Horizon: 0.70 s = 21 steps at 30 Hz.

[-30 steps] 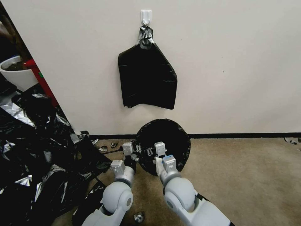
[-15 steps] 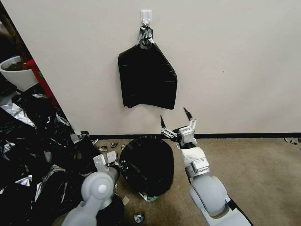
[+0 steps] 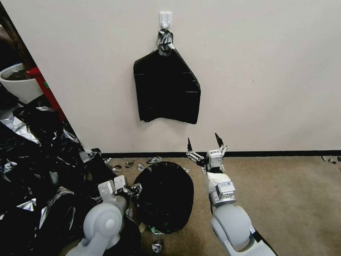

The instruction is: Place a trash bag onto the trash bin.

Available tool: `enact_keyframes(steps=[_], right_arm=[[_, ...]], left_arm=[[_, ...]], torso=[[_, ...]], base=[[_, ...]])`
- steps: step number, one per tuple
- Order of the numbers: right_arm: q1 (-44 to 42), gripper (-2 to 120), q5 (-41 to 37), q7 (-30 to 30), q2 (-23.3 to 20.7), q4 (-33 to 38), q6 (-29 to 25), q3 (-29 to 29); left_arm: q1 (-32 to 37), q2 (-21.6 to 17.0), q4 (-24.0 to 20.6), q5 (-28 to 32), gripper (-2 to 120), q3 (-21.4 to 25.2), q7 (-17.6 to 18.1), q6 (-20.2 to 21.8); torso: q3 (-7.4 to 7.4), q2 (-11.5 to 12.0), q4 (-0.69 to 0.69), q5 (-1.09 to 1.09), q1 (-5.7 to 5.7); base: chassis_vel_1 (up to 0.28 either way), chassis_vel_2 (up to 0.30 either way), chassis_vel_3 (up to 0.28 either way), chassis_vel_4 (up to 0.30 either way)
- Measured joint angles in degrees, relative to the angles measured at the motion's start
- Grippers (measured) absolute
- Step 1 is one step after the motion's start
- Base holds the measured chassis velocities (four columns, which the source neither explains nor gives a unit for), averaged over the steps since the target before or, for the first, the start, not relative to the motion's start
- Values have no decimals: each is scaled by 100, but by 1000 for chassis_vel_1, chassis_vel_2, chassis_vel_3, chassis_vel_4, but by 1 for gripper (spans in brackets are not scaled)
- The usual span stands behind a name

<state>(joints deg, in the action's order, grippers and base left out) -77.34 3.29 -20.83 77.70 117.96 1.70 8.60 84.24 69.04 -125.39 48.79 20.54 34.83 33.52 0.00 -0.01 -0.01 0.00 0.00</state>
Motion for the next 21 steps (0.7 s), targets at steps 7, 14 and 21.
enact_keyframes(steps=[7,14,21], right_arm=[[-108,100,-203,-370,48,-4,85,180],[-178,100,-196,-380,41,19,-174,465],[-226,100,197,-88,49,-20,-582,967]], left_arm=[[61,-222,-259,-31,93,79,-221,48],[-157,-239,-56,-641,100,348,-1295,-1332],[-688,-464,1037,-2434,100,1020,-2833,-3852]], torso=[[0,0,1,0,0],[0,0,1,-1,0],[-1,1,2,0,0]], base=[[0,0,0,0],[0,0,0,0],[0,0,0,0]])
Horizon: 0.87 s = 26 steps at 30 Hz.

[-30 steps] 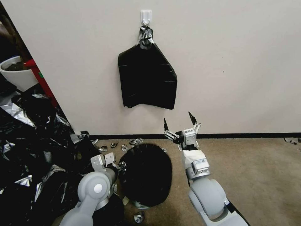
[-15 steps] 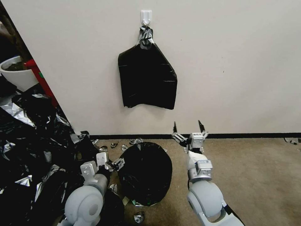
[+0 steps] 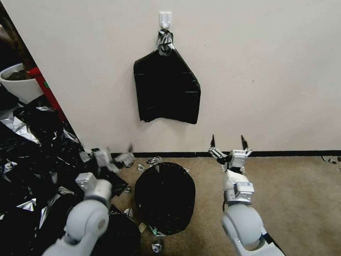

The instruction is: Place a trash bag onto the trash bin.

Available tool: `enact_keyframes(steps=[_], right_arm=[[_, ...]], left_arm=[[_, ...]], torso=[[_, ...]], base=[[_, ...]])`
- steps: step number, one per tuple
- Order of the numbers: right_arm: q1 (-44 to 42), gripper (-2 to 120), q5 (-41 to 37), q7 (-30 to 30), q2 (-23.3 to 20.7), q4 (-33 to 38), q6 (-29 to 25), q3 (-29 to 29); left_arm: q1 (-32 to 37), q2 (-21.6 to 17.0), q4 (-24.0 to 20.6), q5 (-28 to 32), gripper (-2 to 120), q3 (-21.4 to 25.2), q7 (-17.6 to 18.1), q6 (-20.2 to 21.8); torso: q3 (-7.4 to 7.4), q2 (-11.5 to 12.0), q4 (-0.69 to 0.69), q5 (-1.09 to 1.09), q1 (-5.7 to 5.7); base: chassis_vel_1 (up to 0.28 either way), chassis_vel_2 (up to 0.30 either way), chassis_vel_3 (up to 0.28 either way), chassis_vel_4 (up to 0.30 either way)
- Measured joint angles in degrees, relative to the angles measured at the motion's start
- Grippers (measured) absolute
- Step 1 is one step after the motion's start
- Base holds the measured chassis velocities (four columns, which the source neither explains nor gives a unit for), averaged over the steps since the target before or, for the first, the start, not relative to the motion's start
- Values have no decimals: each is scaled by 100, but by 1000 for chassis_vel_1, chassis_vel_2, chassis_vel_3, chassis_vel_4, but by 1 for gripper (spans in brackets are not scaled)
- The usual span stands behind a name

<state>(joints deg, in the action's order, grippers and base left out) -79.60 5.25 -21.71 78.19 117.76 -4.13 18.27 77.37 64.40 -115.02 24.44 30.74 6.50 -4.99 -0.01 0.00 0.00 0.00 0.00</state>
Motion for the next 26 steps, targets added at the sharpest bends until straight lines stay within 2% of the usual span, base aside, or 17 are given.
enact_keyframes(steps=[4,7,26], right_arm=[[-94,100,15,55,21,268,343,155],[-105,100,9,117,36,304,393,191],[-103,100,-3,133,37,312,414,184]], left_arm=[[-34,-177,94,22,100,342,-484,-182],[-32,-184,97,43,100,396,-604,-194],[-22,-177,85,100,100,385,-569,-200]], torso=[[0,0,0,1,0],[0,0,0,1,0],[1,0,0,0,0]], base=[[0,0,0,0],[0,0,0,0],[0,0,0,0]])
